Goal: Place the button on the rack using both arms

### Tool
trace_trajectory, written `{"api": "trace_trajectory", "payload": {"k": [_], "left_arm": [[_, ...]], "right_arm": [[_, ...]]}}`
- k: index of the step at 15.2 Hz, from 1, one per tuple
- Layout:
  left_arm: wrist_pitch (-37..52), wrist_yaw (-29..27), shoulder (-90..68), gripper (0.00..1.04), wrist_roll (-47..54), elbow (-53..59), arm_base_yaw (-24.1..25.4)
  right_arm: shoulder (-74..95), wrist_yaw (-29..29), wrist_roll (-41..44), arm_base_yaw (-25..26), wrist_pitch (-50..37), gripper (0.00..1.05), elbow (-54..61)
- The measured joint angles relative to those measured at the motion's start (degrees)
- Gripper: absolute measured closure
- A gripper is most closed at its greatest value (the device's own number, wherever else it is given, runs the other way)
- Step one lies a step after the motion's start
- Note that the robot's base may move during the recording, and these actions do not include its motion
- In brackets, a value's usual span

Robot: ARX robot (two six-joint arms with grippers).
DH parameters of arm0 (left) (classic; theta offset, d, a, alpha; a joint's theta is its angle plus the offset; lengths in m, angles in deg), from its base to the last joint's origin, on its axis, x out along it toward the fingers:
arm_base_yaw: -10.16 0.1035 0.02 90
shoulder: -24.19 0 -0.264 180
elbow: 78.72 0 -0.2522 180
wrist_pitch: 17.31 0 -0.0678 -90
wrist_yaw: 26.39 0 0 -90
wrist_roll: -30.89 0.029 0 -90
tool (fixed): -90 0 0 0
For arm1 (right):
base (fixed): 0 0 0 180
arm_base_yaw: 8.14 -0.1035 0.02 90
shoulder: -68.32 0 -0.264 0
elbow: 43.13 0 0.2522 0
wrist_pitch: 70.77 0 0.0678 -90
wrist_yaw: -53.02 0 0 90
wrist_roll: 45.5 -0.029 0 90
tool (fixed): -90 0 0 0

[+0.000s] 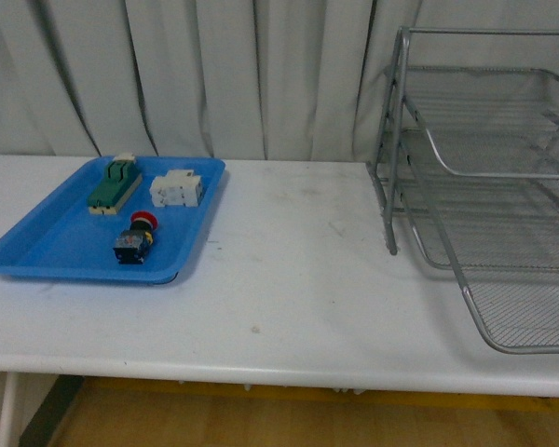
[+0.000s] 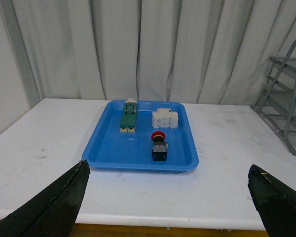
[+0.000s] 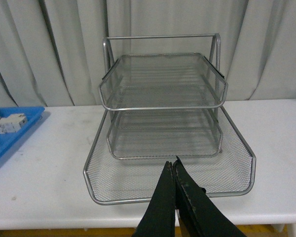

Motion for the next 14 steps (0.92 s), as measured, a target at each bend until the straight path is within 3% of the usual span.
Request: {"api": "trace_trajectory", "payload": {"k": [7,14], "left_arm": [[0.0,0.0,0.0,0.07,0.0,0.0,0.0],[0.0,0.0,0.0,0.07,0.0,0.0,0.0]], "right_arm": [[0.0,0.0,0.44,0.0,0.02,1.01,0.0],[0.0,0.0,0.44,0.0,0.0,0.13,0.0]]}}
